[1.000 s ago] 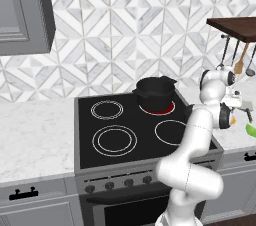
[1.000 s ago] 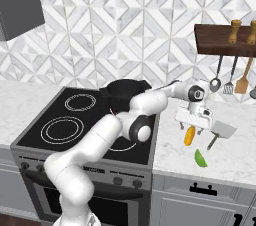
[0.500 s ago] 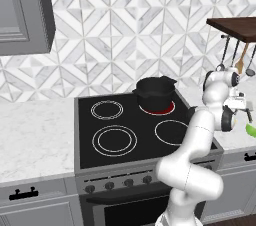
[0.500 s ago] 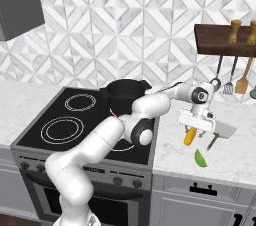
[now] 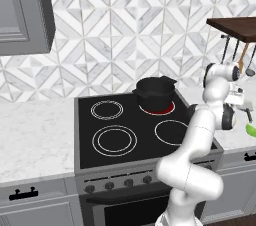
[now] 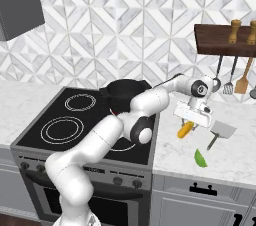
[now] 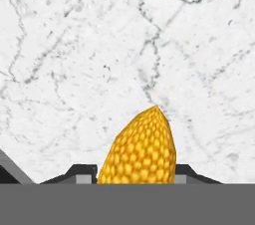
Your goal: Put the lemon wedge and corn in the pot. Retrieve the spatula and lightly stir the vegetables in the pot.
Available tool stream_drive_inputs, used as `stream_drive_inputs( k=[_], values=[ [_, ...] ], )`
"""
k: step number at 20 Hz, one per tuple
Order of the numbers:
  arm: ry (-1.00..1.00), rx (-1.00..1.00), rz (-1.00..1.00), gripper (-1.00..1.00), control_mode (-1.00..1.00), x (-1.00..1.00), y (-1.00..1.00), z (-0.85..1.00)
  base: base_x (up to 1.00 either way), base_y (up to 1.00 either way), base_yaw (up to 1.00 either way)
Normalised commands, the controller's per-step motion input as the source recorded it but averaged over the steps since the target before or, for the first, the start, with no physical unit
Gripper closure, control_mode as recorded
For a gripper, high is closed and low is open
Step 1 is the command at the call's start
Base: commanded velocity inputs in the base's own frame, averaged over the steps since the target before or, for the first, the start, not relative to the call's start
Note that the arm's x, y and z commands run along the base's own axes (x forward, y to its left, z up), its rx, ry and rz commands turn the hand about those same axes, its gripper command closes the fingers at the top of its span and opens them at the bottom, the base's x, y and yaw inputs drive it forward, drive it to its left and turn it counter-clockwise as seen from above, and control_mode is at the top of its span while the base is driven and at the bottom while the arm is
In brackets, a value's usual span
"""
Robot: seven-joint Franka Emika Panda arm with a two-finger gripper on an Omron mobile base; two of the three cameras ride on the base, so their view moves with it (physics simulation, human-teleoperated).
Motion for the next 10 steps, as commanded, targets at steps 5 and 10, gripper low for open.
stream_drive_inputs(
  k=[5,10],
  values=[
    [-0.21,-0.02,0.00,1.00,-1.00,-0.20,0.95,0.99,0.00,0.00,0.00],
    [-0.22,-0.05,0.00,1.00,-1.00,-0.16,1.00,0.99,0.00,0.00,0.00]
  ],
)
